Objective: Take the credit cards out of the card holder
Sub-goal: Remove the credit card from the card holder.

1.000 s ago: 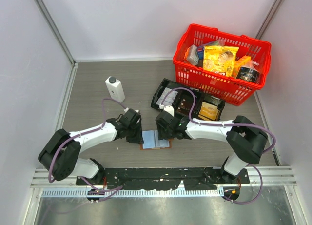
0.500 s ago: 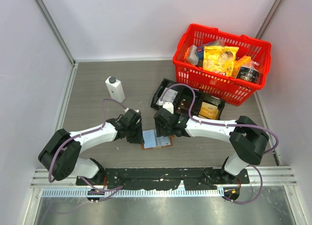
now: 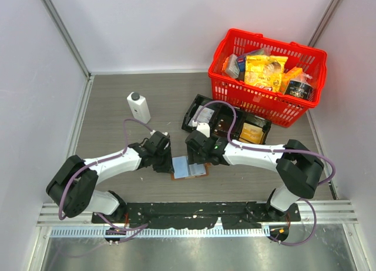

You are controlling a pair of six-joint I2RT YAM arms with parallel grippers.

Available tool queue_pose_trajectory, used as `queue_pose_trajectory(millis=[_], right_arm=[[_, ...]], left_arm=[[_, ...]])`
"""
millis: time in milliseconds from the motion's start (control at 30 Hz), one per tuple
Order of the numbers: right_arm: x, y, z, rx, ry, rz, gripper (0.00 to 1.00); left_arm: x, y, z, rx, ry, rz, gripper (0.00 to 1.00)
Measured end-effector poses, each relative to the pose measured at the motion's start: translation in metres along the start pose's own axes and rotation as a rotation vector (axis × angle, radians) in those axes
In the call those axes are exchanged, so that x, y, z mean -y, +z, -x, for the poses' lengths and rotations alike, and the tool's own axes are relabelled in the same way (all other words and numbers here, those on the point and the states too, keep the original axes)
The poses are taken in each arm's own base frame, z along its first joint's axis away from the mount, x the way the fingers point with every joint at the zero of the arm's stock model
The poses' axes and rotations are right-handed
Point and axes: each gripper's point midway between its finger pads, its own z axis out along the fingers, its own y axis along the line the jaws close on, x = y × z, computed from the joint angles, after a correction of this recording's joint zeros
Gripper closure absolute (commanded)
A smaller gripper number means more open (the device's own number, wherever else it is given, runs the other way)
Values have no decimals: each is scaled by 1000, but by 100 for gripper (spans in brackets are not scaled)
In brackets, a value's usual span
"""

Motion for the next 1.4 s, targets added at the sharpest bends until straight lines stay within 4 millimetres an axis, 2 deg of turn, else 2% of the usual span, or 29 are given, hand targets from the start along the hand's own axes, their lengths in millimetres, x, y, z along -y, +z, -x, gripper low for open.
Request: queue_pose_trajectory(millis=[300, 633, 1400], right_arm=[[-4, 1, 1, 6, 7, 18, 40], [1, 12, -11, -31, 2, -7, 40], [-1, 14, -14, -33, 25, 3, 40]], left_arm=[[0, 0, 0, 0, 0, -1, 79], [1, 1, 0, 0, 0, -10, 79], [2, 1, 0, 1, 1, -14, 80]])
